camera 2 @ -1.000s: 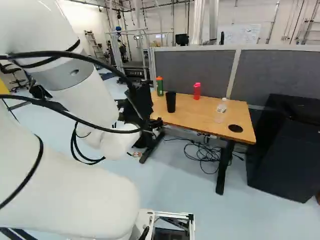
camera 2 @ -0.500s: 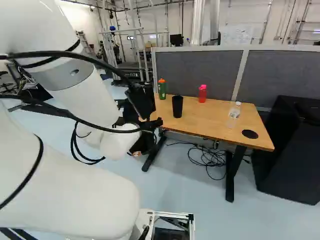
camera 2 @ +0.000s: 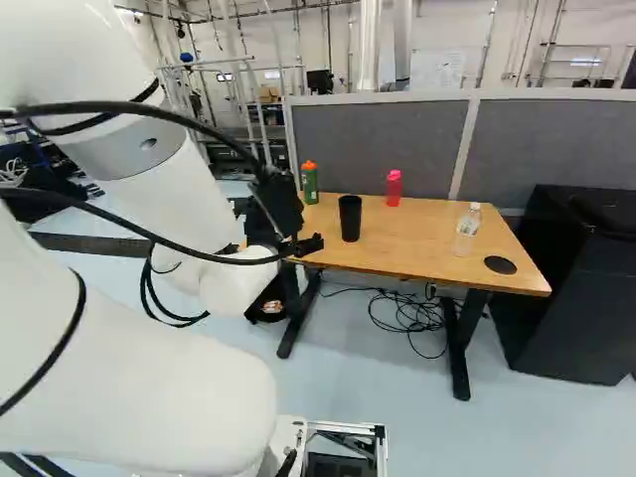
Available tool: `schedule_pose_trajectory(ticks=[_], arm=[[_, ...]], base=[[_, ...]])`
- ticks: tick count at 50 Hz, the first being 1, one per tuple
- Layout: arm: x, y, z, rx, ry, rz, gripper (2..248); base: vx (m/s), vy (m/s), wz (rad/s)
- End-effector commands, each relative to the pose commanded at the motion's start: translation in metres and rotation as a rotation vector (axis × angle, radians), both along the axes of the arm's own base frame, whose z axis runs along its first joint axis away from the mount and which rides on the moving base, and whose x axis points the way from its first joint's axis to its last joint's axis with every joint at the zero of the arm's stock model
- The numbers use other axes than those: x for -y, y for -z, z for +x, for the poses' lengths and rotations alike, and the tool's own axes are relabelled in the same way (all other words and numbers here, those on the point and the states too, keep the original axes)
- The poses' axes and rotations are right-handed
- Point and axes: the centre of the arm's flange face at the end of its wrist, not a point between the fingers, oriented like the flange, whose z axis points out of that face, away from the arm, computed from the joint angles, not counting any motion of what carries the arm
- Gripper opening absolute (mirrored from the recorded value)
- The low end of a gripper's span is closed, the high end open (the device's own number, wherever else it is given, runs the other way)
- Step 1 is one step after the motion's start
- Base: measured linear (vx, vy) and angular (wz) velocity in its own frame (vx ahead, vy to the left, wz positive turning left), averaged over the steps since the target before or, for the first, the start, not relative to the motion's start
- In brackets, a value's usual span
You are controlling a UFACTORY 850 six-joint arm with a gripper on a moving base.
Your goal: Pick up the green bottle from the table
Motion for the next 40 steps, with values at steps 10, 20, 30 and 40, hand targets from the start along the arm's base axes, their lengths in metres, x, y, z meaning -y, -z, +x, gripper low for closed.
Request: schedule_pose_trajectory(ticks=[10,20,30,40], arm=[[0.0,0.0,0.0,0.0,0.0,0.0,248],[0.0,0.0,0.0,0.0,0.0,0.0,248],[0.0,0.0,0.0,0.0,0.0,0.0,248],[0.0,0.0,0.0,0.0,0.0,0.0,248]], base=[[0.121,0.161,-0.236],[0.119,0.159,-0.231],[0.109,0.162,-0.236],[0.103,0.181,-0.153]])
